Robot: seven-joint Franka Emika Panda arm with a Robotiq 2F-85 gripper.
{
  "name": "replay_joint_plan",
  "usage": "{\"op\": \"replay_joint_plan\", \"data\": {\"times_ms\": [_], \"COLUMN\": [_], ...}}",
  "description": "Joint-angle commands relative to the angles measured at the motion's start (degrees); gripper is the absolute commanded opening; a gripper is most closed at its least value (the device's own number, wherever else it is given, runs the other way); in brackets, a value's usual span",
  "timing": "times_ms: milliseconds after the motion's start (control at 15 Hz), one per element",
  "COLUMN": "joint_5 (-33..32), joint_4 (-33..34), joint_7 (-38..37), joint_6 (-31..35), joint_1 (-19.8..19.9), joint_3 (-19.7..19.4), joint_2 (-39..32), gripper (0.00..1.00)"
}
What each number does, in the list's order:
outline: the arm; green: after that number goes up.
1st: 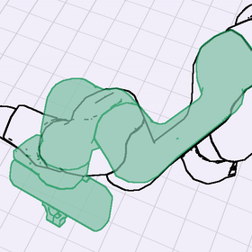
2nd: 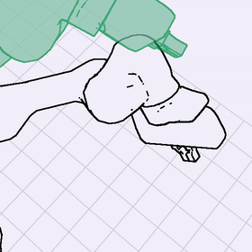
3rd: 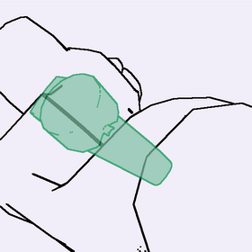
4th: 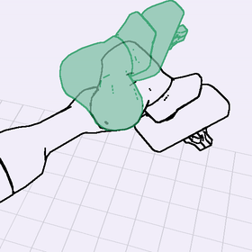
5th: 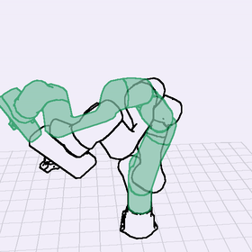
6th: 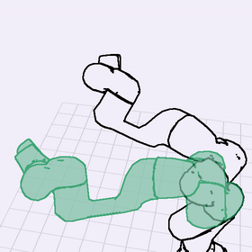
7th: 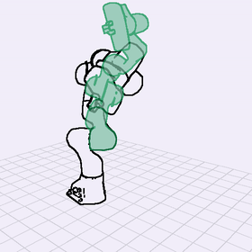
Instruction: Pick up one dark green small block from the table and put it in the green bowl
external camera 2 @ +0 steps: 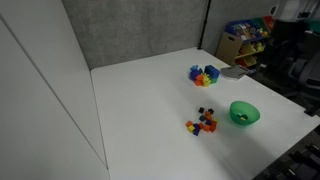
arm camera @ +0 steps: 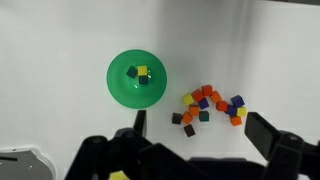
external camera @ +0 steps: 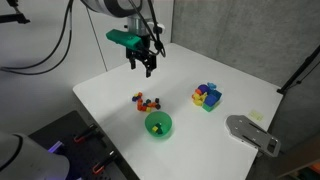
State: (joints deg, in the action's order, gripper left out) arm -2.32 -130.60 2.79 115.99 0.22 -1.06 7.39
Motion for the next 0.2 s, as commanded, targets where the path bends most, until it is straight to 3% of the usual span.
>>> {"op": "replay_joint_plan", "data": {"times_ms": [0, 133], "joint_5": [0.1, 0.1], "joint_4": [0.1, 0.1], "joint_7": [0.0, 0.0], "joint_6": [-0.2, -0.2], "joint_1": [0.0, -0.2], "joint_3": [0.2, 0.3], "joint_2": [0.7, 1.5], "gripper": [1.0, 1.0]}}
